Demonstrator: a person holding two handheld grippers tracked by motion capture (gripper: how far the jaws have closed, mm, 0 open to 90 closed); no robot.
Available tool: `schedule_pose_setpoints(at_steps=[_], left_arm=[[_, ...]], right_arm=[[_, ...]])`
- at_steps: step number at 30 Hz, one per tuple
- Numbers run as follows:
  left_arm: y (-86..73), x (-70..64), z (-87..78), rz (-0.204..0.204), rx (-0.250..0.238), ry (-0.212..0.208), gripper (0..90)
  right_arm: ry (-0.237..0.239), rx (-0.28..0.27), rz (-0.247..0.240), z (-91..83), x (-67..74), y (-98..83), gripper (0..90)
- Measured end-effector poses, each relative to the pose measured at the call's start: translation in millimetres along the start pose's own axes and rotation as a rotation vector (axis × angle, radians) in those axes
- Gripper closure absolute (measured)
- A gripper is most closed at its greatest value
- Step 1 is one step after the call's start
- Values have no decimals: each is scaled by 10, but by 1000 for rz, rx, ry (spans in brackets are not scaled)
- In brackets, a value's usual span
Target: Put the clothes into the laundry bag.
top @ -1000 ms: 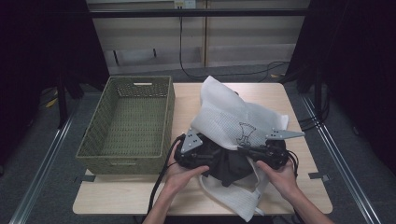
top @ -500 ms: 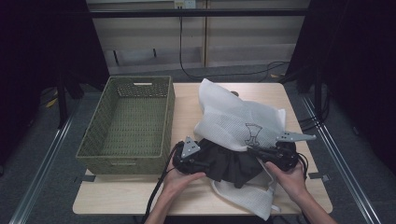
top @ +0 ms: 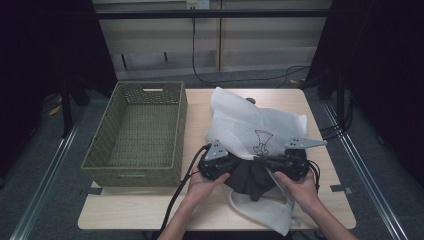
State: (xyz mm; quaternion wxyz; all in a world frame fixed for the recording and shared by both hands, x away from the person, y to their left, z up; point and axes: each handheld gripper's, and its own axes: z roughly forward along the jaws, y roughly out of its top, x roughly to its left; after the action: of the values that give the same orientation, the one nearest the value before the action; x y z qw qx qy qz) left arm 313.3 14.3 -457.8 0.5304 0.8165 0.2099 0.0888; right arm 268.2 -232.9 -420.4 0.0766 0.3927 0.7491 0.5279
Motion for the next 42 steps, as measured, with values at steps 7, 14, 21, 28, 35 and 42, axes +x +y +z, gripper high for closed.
schedule_pose_setpoints(at_steps=[7, 14, 21, 28, 35, 42], left_arm=[[172, -91, 66, -23, -68, -37, 874], [267, -157, 261, 13, -68, 36, 872], [33, -146, 544, 34, 14, 55, 863], [-161, -150, 617, 46, 83, 63, 802], [-217, -87, 242, 21, 81, -6, 543], [-308, -68, -240, -19, 89, 60, 371]], right_arm=[[88, -78, -12, -64, 169, 187, 874], [112, -147, 4, -227, 196, 283, 875], [96, -73, 58, -182, 64, 8, 874], [49, -9, 114, -85, -128, -199, 874], [18, 30, 103, -10, -197, -244, 874], [-8, 52, 84, 39, -211, -254, 873]])
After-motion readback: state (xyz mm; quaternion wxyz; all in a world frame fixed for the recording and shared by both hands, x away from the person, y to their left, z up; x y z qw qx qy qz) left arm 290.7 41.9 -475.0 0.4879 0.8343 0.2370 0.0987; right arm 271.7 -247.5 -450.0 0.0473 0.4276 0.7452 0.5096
